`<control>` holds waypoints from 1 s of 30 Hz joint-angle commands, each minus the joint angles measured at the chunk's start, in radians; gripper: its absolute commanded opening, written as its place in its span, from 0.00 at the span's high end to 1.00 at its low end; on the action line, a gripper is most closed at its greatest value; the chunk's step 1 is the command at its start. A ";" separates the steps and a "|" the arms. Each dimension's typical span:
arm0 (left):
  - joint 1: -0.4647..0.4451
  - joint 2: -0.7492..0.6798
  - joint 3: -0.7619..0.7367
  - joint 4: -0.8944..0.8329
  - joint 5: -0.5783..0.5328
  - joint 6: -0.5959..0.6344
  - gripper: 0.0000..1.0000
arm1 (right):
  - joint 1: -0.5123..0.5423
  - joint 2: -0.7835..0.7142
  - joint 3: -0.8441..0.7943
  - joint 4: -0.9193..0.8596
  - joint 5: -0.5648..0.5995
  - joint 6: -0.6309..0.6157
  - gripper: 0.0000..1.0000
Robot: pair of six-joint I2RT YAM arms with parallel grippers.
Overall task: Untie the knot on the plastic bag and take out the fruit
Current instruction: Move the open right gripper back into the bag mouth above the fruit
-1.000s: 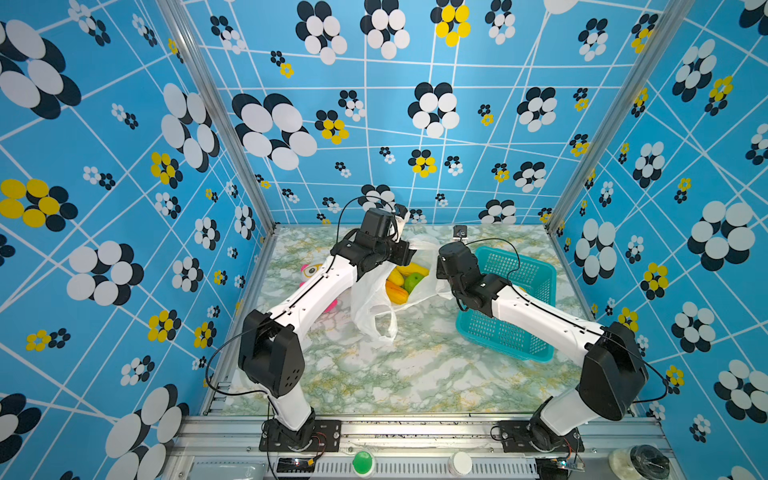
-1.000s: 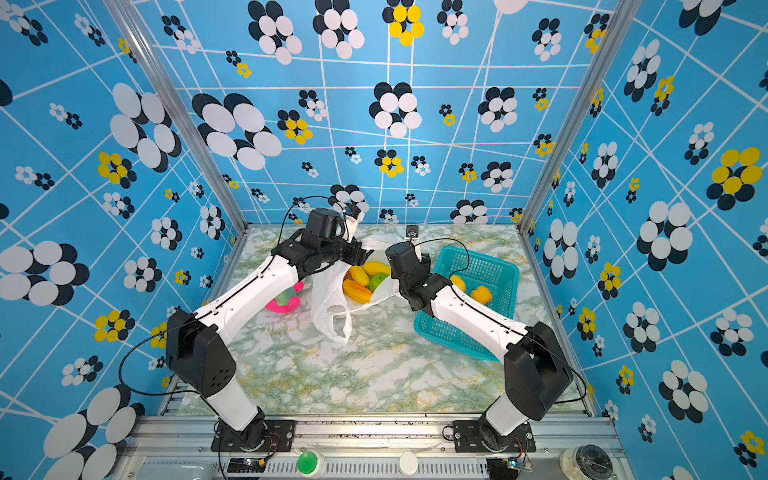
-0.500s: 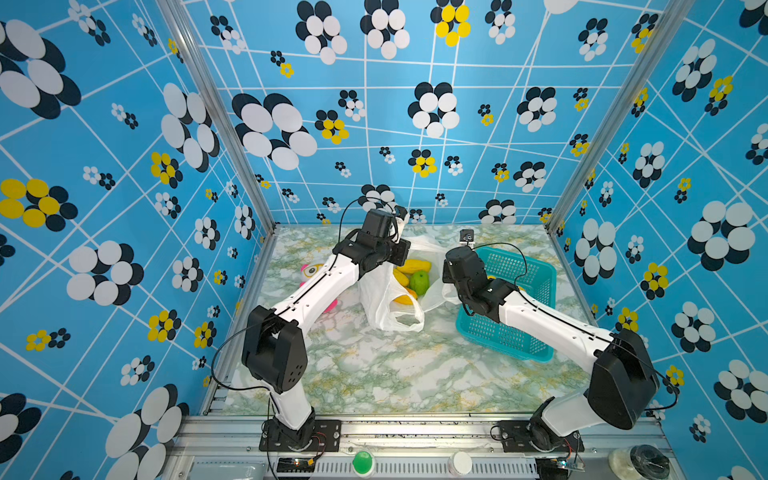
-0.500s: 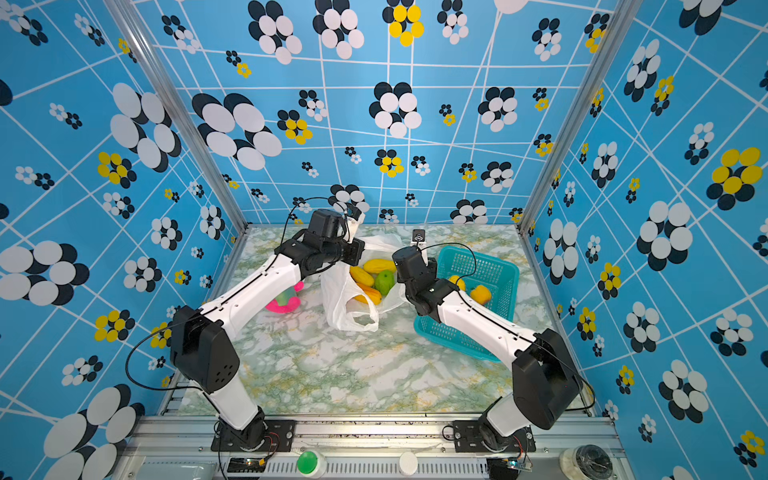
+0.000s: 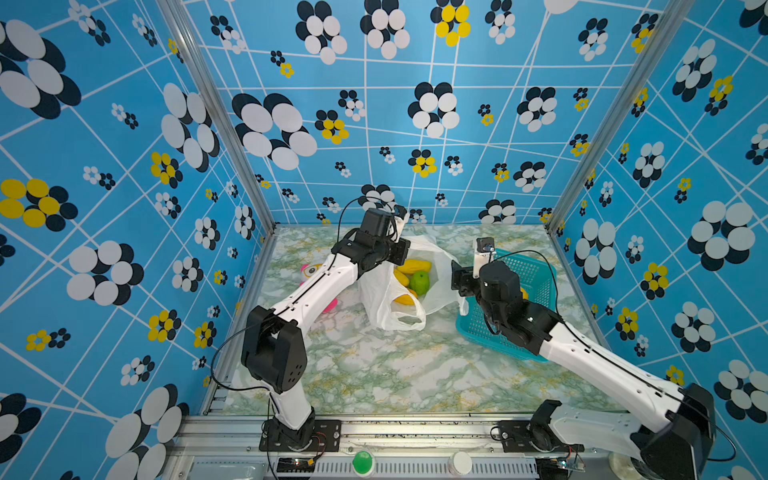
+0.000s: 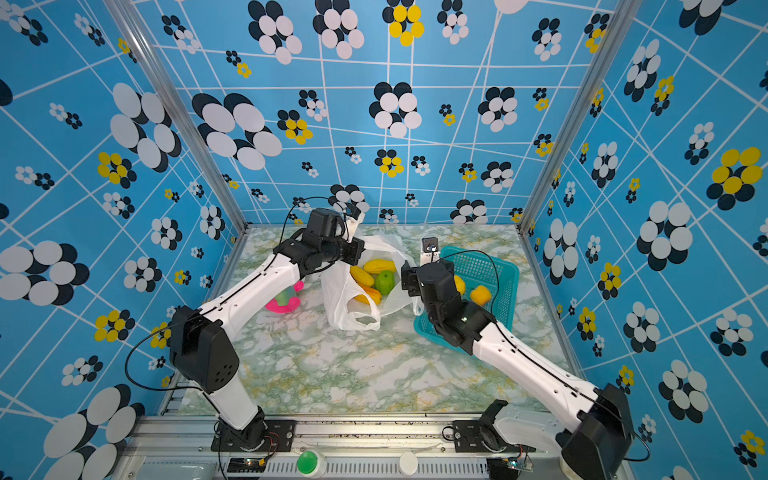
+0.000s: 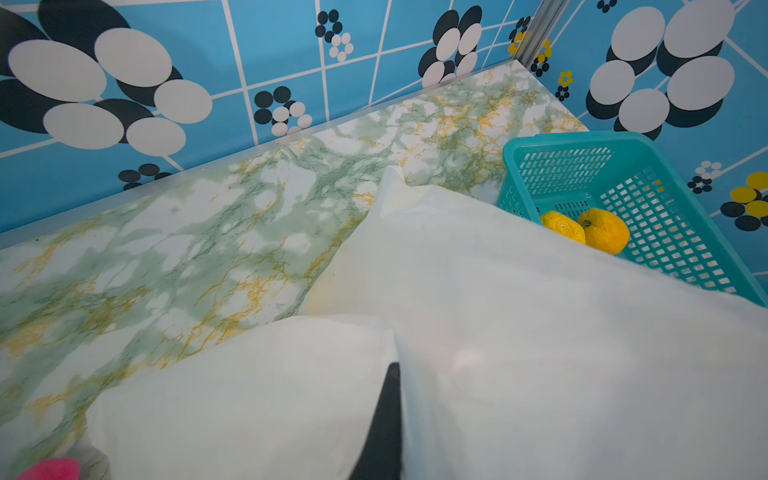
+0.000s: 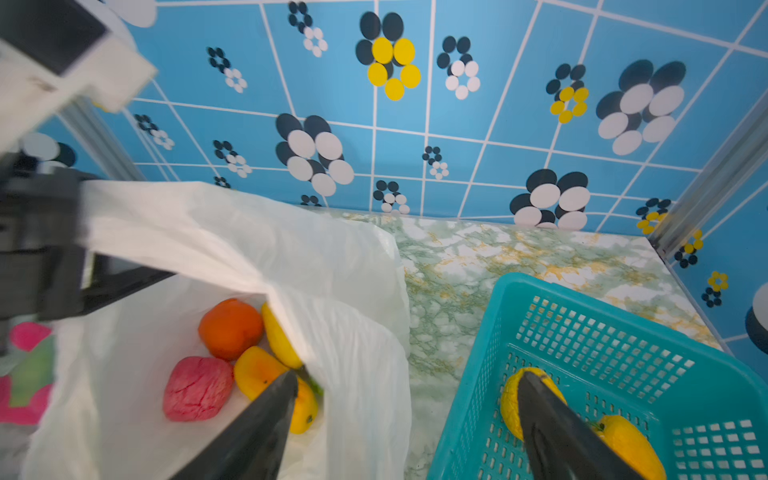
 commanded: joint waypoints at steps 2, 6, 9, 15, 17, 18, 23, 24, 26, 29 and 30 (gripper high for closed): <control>0.004 -0.011 0.020 0.016 0.032 -0.006 1.00 | 0.053 -0.170 -0.084 0.081 -0.104 -0.108 0.15; 0.003 -0.008 0.023 0.008 0.026 -0.006 1.00 | 0.106 -0.197 -0.108 0.095 -0.254 -0.140 0.34; 0.003 -0.016 0.016 0.012 0.030 -0.013 1.00 | 0.193 -0.127 -0.095 0.119 -0.278 -0.201 0.40; 0.000 -0.023 0.012 0.018 0.035 -0.007 1.00 | 0.300 0.122 -0.012 0.133 -0.259 -0.279 0.48; 0.000 -0.024 0.010 0.021 0.038 -0.007 1.00 | 0.299 0.222 0.007 0.171 -0.186 -0.280 0.53; 0.000 -0.024 0.008 0.022 0.040 -0.007 1.00 | 0.299 0.260 0.017 0.184 -0.146 -0.280 0.58; 0.000 -0.031 0.001 0.017 0.024 -0.005 1.00 | 0.273 0.365 0.034 0.239 -0.086 -0.248 0.72; 0.001 -0.034 -0.001 0.020 0.025 -0.005 1.00 | 0.269 0.356 0.024 0.252 -0.091 -0.242 0.72; 0.000 -0.035 -0.004 0.025 0.025 -0.003 1.00 | 0.266 0.312 -0.005 0.284 -0.088 -0.242 0.71; 0.001 -0.031 0.004 0.021 0.024 0.000 1.00 | 0.240 0.237 -0.067 0.335 -0.082 -0.214 0.72; 0.001 -0.030 0.006 0.020 0.024 0.001 1.00 | 0.223 0.220 -0.085 0.345 -0.092 -0.199 0.72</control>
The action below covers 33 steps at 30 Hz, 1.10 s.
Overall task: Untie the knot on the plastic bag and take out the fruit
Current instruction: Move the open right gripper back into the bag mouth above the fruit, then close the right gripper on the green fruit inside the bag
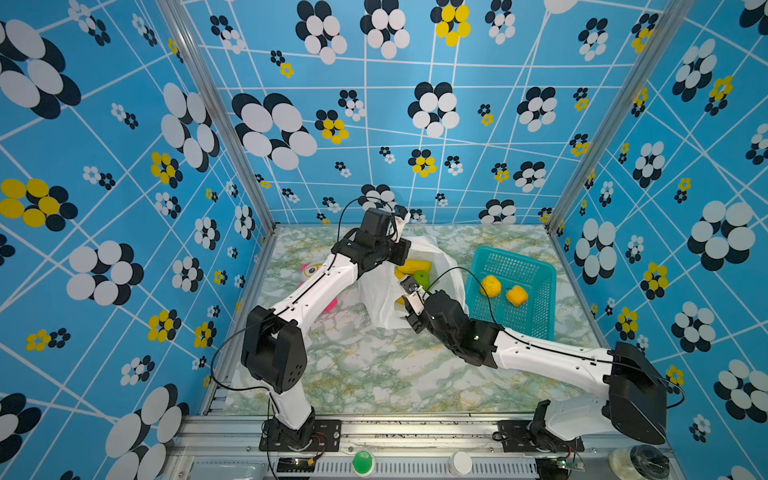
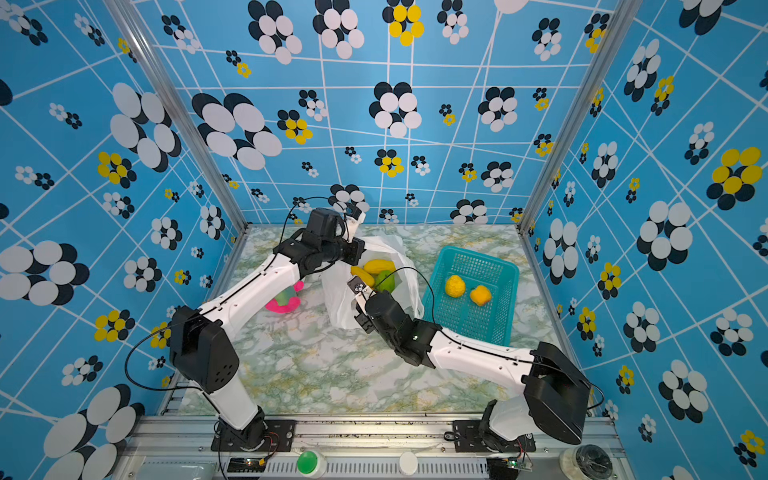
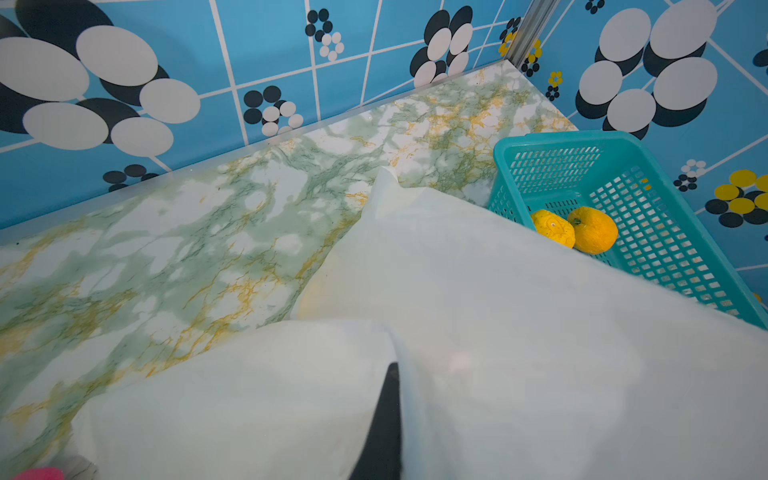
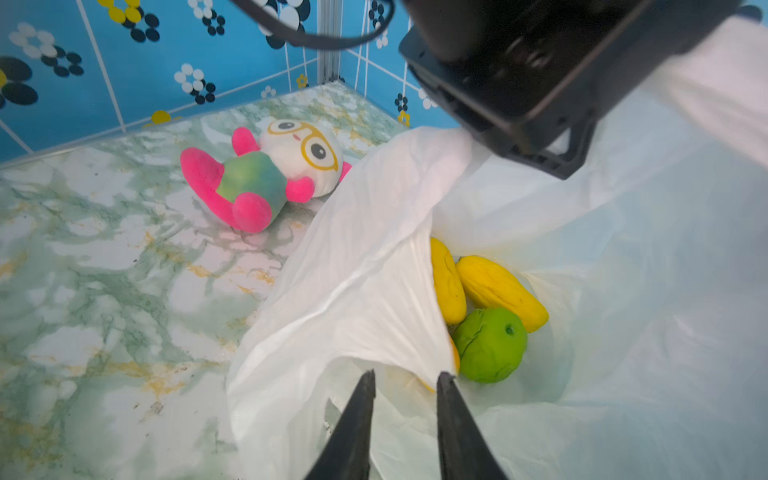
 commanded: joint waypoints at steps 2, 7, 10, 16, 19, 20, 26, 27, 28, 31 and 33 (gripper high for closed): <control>0.001 -0.032 0.005 0.022 0.010 0.002 1.00 | -0.074 -0.089 -0.066 0.090 -0.001 0.084 0.74; 0.000 -0.039 -0.005 0.020 0.010 -0.004 1.00 | -0.115 -0.014 -0.050 0.055 0.019 0.110 0.85; -0.001 -0.053 -0.017 0.034 0.020 -0.007 1.00 | -0.128 0.067 -0.026 0.069 0.022 0.119 0.88; -0.004 -0.047 -0.011 0.034 0.032 -0.007 1.00 | -0.147 0.259 0.075 0.058 0.083 0.153 0.91; -0.002 -0.044 -0.009 0.031 0.029 -0.005 1.00 | -0.164 0.353 0.150 0.003 0.092 0.193 0.89; -0.003 -0.044 -0.008 0.028 0.027 -0.006 1.00 | -0.169 0.384 0.176 -0.019 0.096 0.204 0.84; -0.006 -0.050 -0.012 0.036 0.029 -0.004 1.00 | -0.175 0.491 0.306 -0.103 0.176 0.244 0.47; -0.006 -0.048 -0.008 0.034 0.029 -0.004 1.00 | -0.175 0.512 0.333 -0.123 0.197 0.249 0.44; -0.006 -0.045 -0.005 0.033 0.030 -0.002 1.00 | -0.175 0.530 0.355 -0.140 0.210 0.253 0.41; -0.006 -0.040 0.002 0.031 0.033 -0.002 1.00 | -0.182 0.596 0.426 -0.199 0.259 0.273 0.34; -0.006 -0.036 0.005 0.027 0.033 -0.004 1.00 | -0.190 0.640 0.468 -0.233 0.258 0.289 0.30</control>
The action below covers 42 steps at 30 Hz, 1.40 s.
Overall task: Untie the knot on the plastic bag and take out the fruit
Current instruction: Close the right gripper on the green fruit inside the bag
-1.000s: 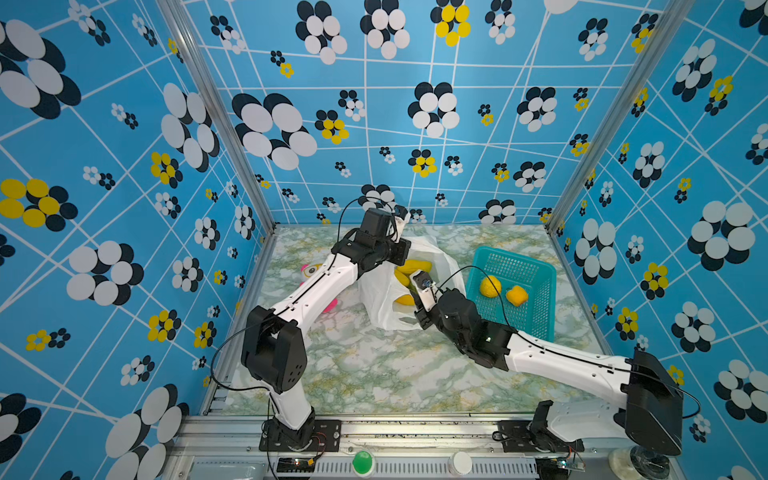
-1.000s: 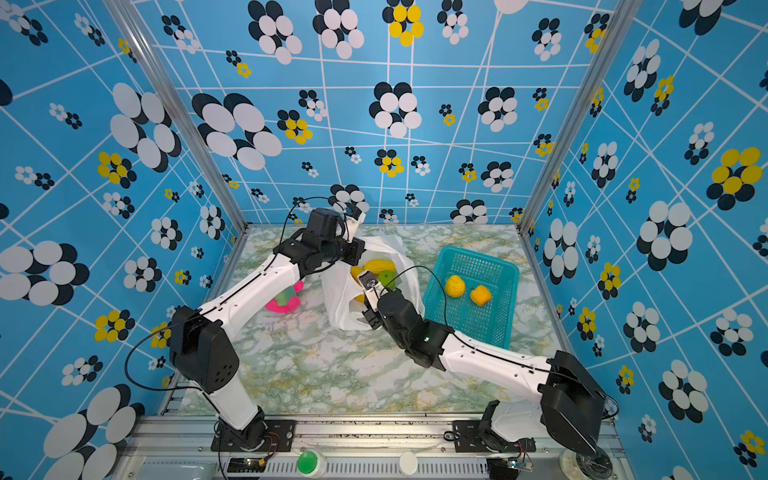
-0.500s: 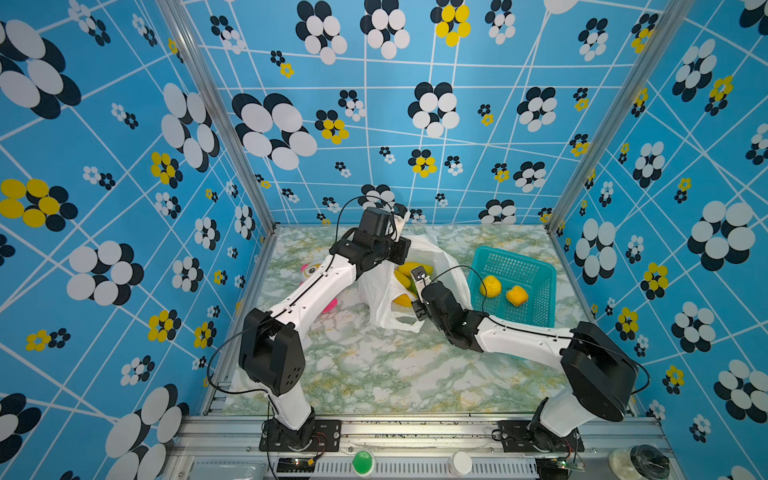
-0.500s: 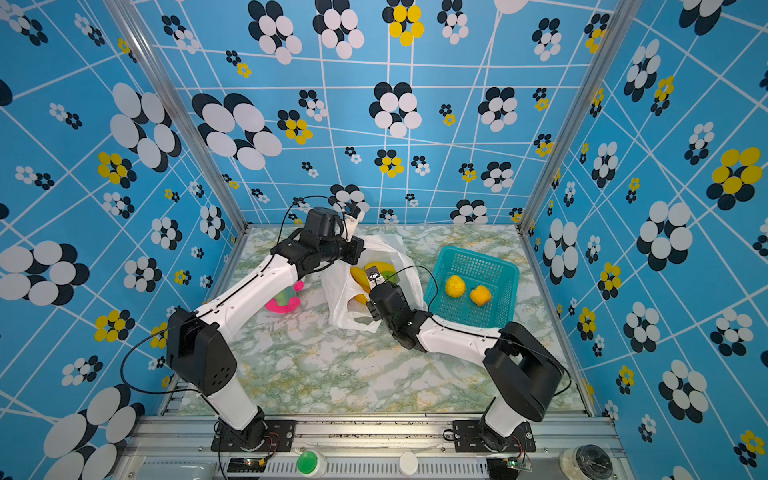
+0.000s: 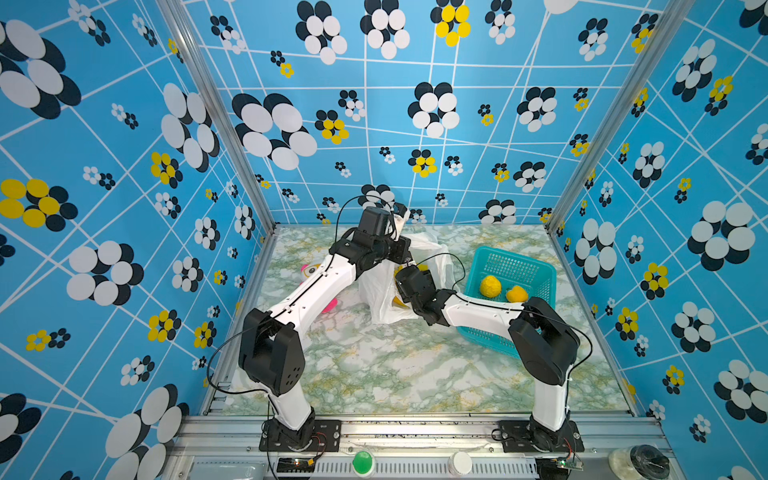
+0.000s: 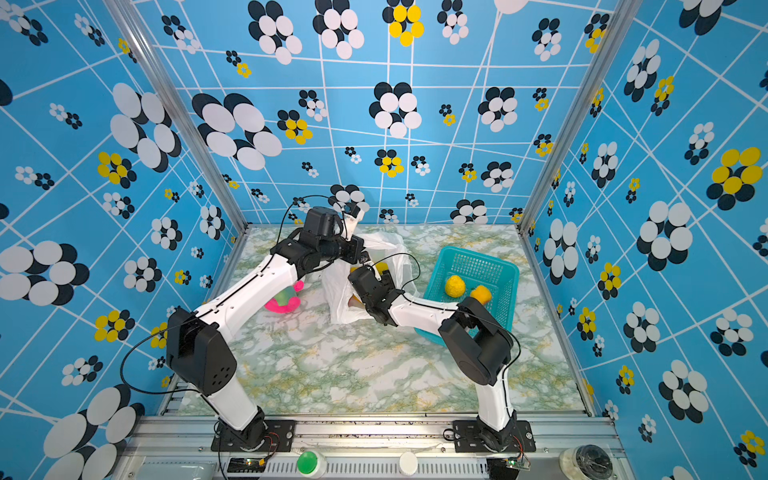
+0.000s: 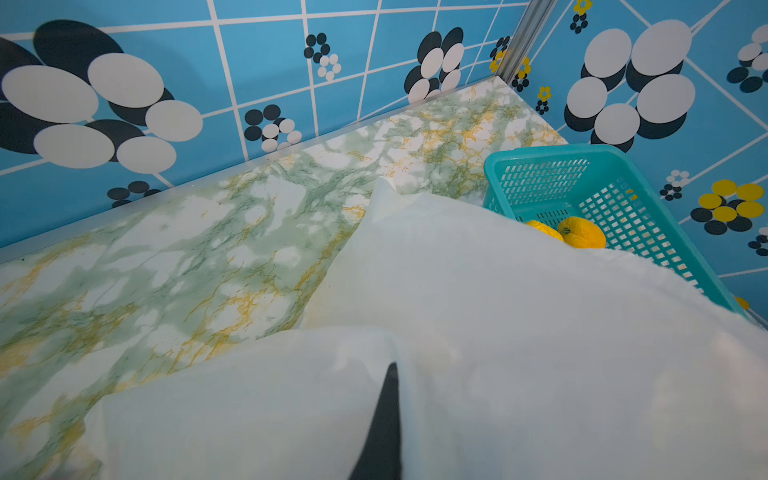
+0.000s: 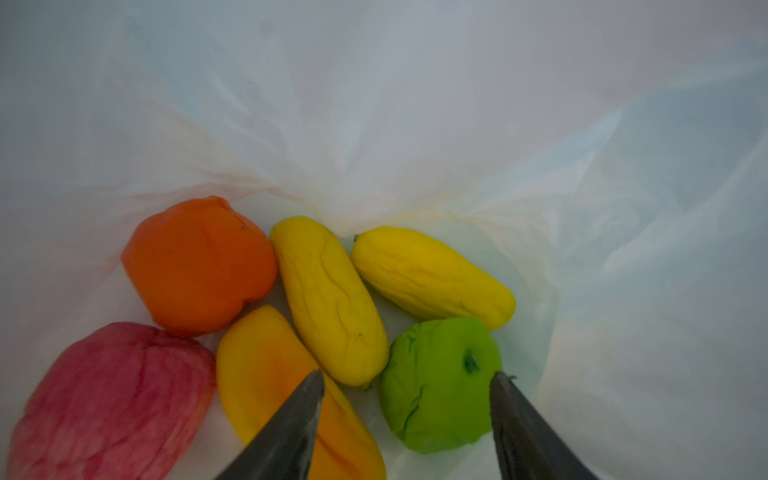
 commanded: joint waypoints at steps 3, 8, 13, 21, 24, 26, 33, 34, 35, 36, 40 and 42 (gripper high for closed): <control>-0.006 -0.017 0.007 0.003 0.021 -0.007 1.00 | -0.032 0.100 0.096 -0.127 0.058 0.058 0.26; -0.007 -0.030 -0.003 0.015 0.021 -0.011 1.00 | -0.054 0.143 0.131 -0.165 0.046 0.075 0.17; -0.008 -0.026 0.000 0.013 0.021 -0.011 1.00 | -0.084 0.169 0.146 -0.189 -0.004 0.100 0.11; -0.008 -0.024 0.002 0.011 0.020 -0.011 1.00 | -0.114 0.200 0.208 -0.277 -0.076 0.139 0.07; -0.009 -0.021 0.006 0.011 0.019 -0.010 1.00 | -0.115 0.232 0.223 -0.291 -0.088 0.143 0.09; -0.008 -0.018 0.007 0.011 0.020 -0.009 1.00 | -0.115 0.228 0.225 -0.288 -0.097 0.141 0.18; -0.008 -0.022 0.005 0.007 0.013 -0.009 1.00 | -0.116 0.220 0.229 -0.299 -0.135 0.151 0.44; -0.007 -0.024 0.003 0.009 0.014 -0.009 1.00 | -0.116 0.214 0.226 -0.301 -0.140 0.151 0.46; -0.007 -0.025 0.001 0.011 0.015 -0.009 1.00 | -0.116 0.198 0.218 -0.299 -0.144 0.150 0.48; -0.008 -0.025 0.001 0.012 0.015 -0.009 1.00 | -0.116 0.166 0.210 -0.297 -0.146 0.151 0.50; -0.005 -0.016 0.007 0.009 0.011 -0.008 1.00 | -0.115 0.061 0.151 -0.276 -0.176 0.148 0.61; -0.006 -0.009 0.015 0.005 0.011 -0.008 1.00 | -0.115 0.000 0.113 -0.260 -0.194 0.144 0.68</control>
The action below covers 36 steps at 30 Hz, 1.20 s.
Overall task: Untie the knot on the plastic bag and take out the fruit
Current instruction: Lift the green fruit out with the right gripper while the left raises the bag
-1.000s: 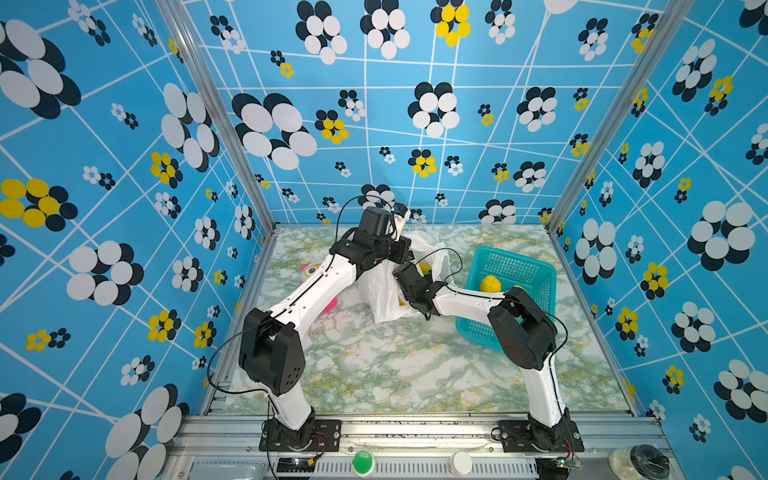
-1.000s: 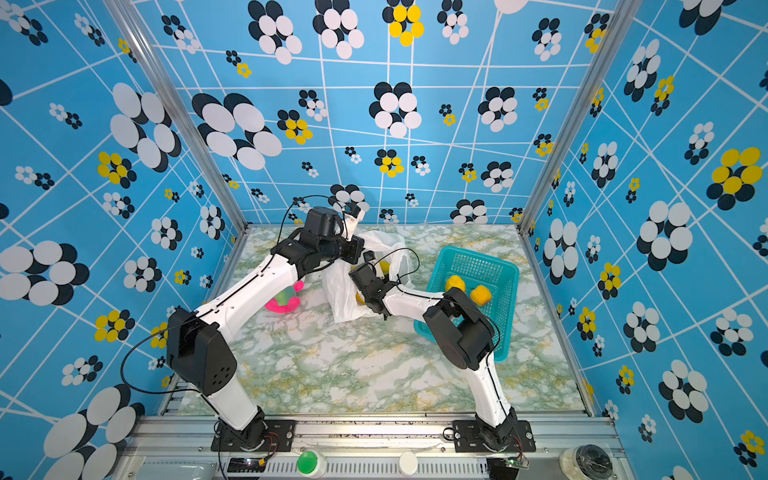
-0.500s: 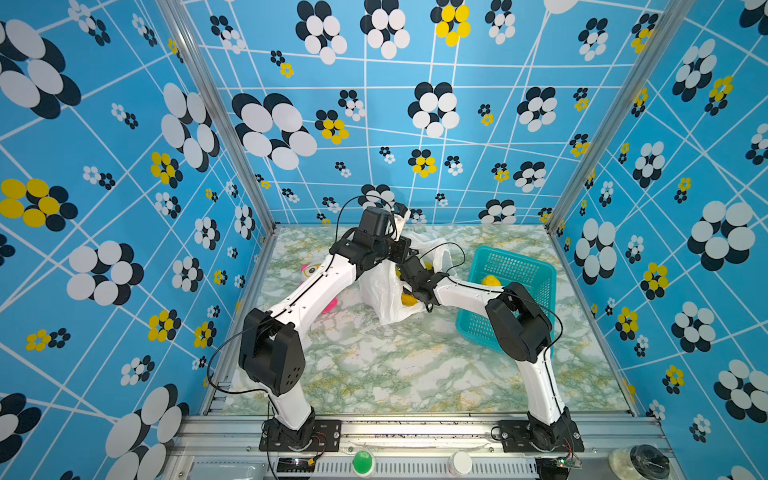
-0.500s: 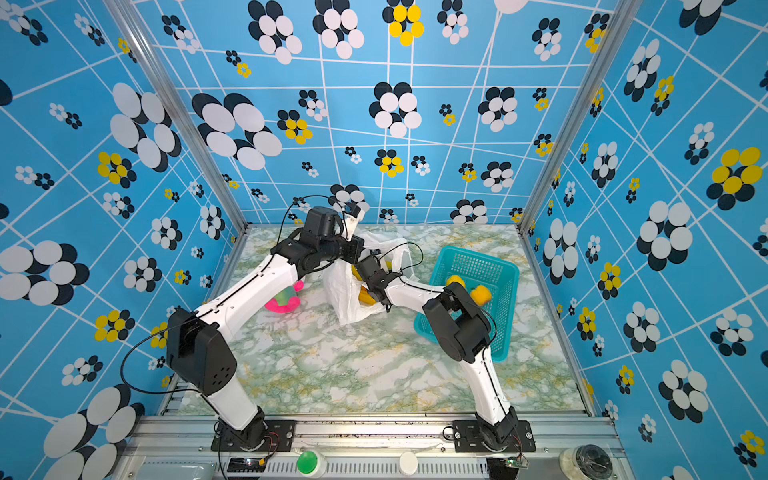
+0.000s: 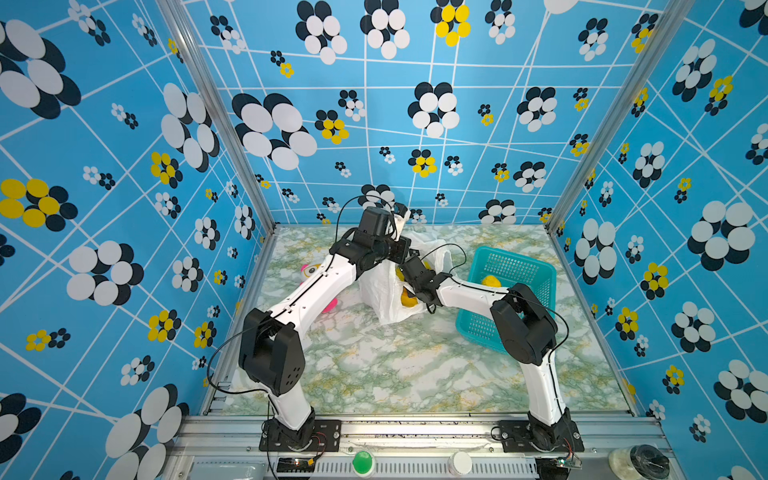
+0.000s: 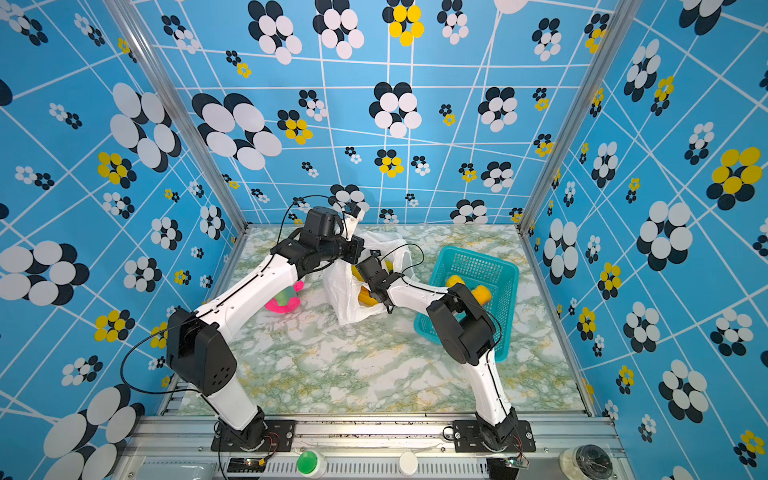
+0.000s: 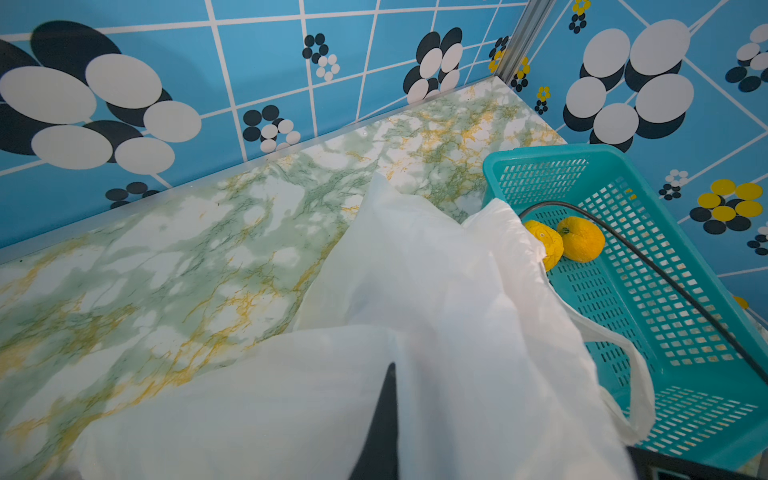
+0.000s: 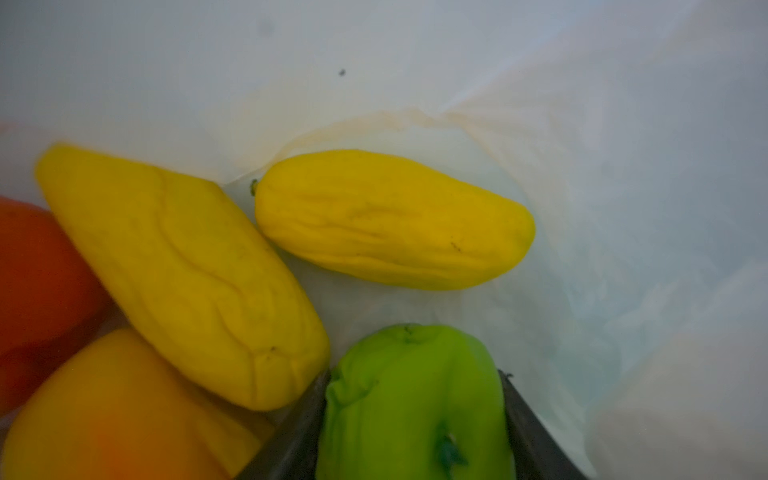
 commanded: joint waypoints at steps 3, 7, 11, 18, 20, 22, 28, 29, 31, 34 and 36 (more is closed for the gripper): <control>-0.004 0.001 0.023 -0.005 0.003 -0.006 1.00 | -0.003 -0.199 -0.097 0.028 -0.068 0.002 0.77; -0.003 -0.002 0.021 -0.002 -0.004 -0.008 1.00 | -0.001 -0.301 -0.189 0.085 -0.102 -0.003 0.81; -0.002 0.008 0.029 0.000 -0.002 -0.009 1.00 | 0.001 -0.391 -0.272 0.144 -0.142 -0.017 0.82; -0.001 0.035 0.044 -0.006 0.005 -0.012 1.00 | 0.004 -0.552 -0.434 0.272 -0.233 -0.063 0.84; -0.001 0.048 0.057 -0.013 0.010 -0.015 1.00 | 0.004 -0.606 -0.473 0.299 -0.272 -0.079 0.84; -0.001 0.053 0.062 -0.017 0.016 -0.018 1.00 | 0.006 -0.668 -0.515 0.330 -0.313 -0.089 0.84; -0.004 0.071 0.083 -0.022 0.012 -0.024 1.00 | 0.006 -0.913 -0.617 0.343 -0.332 -0.119 0.85; -0.004 0.081 0.097 -0.030 0.008 -0.026 1.00 | 0.006 -0.962 -0.633 0.335 -0.315 -0.128 0.85; -0.008 0.093 0.114 -0.040 -0.001 -0.026 1.00 | 0.006 -1.052 -0.670 0.332 -0.252 -0.142 0.86; -0.015 0.097 0.121 -0.040 -0.015 -0.026 1.00 | 0.004 -1.177 -0.726 0.338 -0.106 -0.158 0.88; -0.022 0.098 0.125 -0.036 -0.014 -0.029 1.00 | -0.003 -1.237 -0.750 0.332 0.007 -0.162 0.91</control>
